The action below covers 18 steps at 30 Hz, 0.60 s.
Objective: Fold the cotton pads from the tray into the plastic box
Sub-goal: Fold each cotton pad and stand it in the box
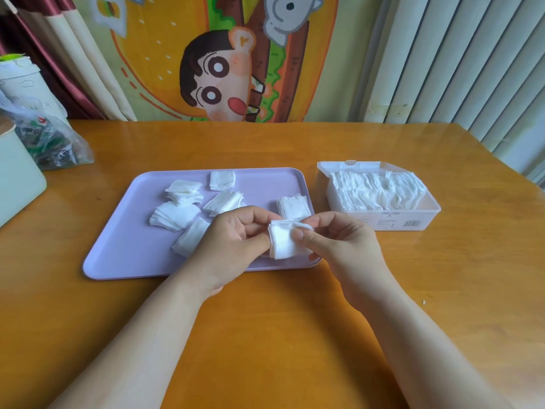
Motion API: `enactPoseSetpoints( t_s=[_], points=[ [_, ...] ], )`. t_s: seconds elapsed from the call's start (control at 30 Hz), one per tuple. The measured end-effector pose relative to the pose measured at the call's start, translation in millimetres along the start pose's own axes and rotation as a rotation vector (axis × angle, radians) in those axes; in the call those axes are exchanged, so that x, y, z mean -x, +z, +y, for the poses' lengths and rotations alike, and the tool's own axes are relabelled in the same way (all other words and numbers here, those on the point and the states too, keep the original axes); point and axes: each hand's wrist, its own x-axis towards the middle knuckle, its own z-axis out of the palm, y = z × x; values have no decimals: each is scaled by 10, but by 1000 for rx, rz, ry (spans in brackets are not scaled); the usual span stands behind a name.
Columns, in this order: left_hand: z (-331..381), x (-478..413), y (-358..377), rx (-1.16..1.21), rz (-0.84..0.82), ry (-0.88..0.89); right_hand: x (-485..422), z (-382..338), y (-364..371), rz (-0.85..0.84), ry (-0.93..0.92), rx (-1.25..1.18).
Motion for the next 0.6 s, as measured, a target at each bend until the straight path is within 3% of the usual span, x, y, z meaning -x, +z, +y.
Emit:
enactPoseSetpoints(
  t_s=[0.3, 0.6],
  points=[
    [-31, -10, -54, -9, -53, -13, -7, -14, -28, -13, -64, 57],
    [-22, -53, -87, 124, 19, -79, 16, 53, 20, -103, -342, 359]
  ],
)
